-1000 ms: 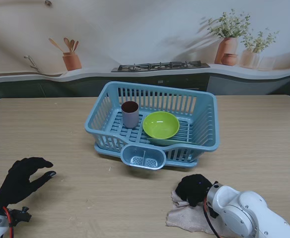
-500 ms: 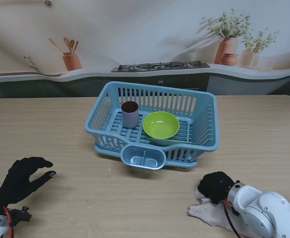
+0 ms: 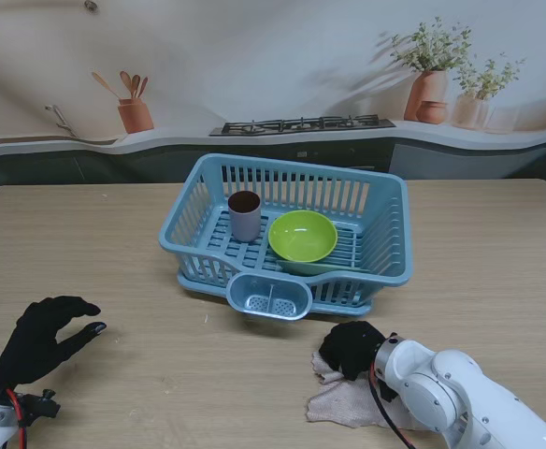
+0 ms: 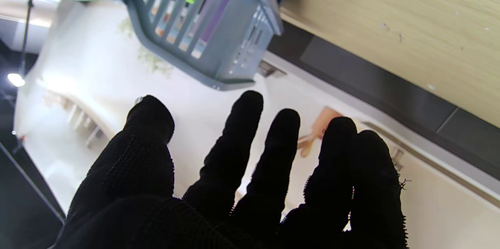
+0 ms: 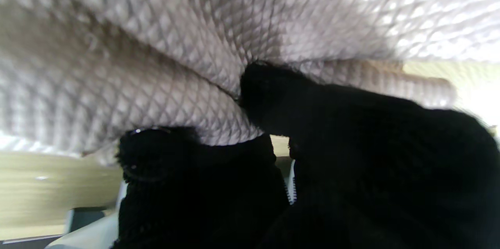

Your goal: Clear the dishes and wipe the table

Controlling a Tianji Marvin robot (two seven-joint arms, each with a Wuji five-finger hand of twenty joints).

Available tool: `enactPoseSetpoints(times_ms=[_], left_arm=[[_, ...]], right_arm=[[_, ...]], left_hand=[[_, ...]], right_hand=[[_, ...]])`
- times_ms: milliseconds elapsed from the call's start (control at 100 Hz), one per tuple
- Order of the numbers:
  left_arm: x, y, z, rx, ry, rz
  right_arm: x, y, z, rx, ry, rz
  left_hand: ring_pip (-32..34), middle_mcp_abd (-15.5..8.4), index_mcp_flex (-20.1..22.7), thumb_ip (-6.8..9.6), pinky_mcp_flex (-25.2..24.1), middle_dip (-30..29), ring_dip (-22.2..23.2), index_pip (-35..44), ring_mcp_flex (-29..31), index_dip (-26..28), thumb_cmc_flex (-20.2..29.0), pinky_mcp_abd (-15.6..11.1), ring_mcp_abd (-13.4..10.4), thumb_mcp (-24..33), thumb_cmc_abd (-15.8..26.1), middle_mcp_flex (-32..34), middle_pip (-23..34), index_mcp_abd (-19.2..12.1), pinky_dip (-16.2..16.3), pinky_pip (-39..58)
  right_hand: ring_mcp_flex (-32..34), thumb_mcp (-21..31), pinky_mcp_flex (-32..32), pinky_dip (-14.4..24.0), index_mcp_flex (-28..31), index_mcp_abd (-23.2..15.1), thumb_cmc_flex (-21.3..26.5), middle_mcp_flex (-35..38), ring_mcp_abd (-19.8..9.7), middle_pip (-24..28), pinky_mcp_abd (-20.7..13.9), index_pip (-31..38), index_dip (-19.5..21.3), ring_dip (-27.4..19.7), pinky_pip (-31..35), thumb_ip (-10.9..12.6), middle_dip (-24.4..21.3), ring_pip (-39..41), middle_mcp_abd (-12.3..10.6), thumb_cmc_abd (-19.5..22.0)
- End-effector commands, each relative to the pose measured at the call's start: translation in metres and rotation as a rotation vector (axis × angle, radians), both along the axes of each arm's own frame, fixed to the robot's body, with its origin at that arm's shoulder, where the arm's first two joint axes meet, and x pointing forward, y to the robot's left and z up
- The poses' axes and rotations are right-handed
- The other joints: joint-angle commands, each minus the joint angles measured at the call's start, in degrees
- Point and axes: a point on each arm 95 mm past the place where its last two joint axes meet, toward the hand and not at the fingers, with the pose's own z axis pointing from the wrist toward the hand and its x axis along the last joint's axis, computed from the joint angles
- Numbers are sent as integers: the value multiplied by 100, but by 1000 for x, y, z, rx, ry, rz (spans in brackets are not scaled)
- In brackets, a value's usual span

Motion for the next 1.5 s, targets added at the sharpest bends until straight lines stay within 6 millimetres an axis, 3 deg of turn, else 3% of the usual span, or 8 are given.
enactPoseSetpoints(times_ms=[0, 280, 460, 600, 640, 930, 1110, 1490], left_arm=[[1, -3, 1, -2, 5, -6], [1, -2, 1, -4, 2, -5], [2, -2, 2, -2, 8, -6], [2, -3, 1, 0, 15, -5], [3, -3, 1, -1, 16, -5], [3, -3, 1, 0, 14, -4], [4, -3, 1, 0, 15, -5], [4, -2, 1, 2, 13, -6]], right_arm=[[-28, 11, -33, -3, 118, 19], [-33, 34, -12, 195, 110, -41], [-37, 36, 1, 337, 133, -43], [-40, 37, 8, 422, 155, -23], [-41, 37, 10, 442, 165, -14], [-41, 31, 21, 464, 211, 62], [-41, 26, 24, 478, 194, 74], [-44, -2, 22, 474, 102, 12]], left_hand=[[-9, 129, 154, 158, -59, -131, -32, -69, -109, 7, 162, -80, 172, -137, 274, -77, -37, 28, -69, -84], [-7, 154, 151, 158, -67, -132, -32, -72, -107, 4, 161, -75, 174, -160, 282, -77, -39, 34, -71, -87], [-11, 143, 154, 159, -72, -131, -33, -72, -114, 3, 161, -86, 180, -173, 285, -75, -37, 35, -71, -87], [-9, 141, 150, 161, -79, -135, -33, -74, -112, 1, 163, -88, 175, -187, 292, -86, -46, 34, -72, -87], [-12, 159, 150, 162, -76, -134, -34, -74, -119, 1, 164, -86, 178, -189, 293, -79, -43, 37, -71, -85], [-11, 148, 149, 164, -75, -134, -34, -72, -114, 2, 172, -87, 172, -208, 285, -80, -44, 28, -71, -83], [-13, 140, 144, 166, -76, -135, -34, -74, -114, 1, 176, -85, 175, -213, 293, -77, -44, 25, -71, -82], [-16, 151, 135, 170, -84, -135, -34, -77, -124, 3, 194, -88, 174, -235, 296, -88, -48, 37, -73, -82]], right_hand=[[93, -497, -25, -93, -198, 457, 118, 35, -234, -933, -688, -609, -358, -73, 27, -226, -482, 188, -352, 313], [-142, -745, -356, -350, -509, 620, 65, -174, -280, -1331, -623, -908, -647, -186, -550, -191, -771, -457, -412, 817], [-716, -1325, -1115, -890, -1097, 793, -93, -888, -415, -2160, -764, -1682, -1148, -138, -1522, -111, -987, -2036, -541, 1136], [-1369, -1636, -1811, -1346, -1520, 656, -520, -1656, -625, -2499, -1000, -2576, -911, -183, -2242, 76, -1035, -3249, -714, 1427], [-1643, -1514, -2096, -1488, -1693, 528, -907, -1929, -691, -2693, -1098, -3311, -205, -262, -2474, 505, -1089, -3607, -781, 1516], [-2537, -1657, -2885, -1558, -3449, -148, -1956, -2810, -998, -3723, -913, -4159, -232, -922, -3109, 390, -1512, -5081, -1138, 665], [-2310, -1601, -2865, -1529, -3377, -29, -2055, -2640, -1004, -3693, -885, -4055, -214, -903, -3107, 357, -1499, -5014, -1153, 600], [-1563, -1482, -2190, -1104, -2014, 773, -1817, -1510, -418, -1910, -830, -2678, 431, 152, -2001, 366, -777, -2711, -738, 371]])
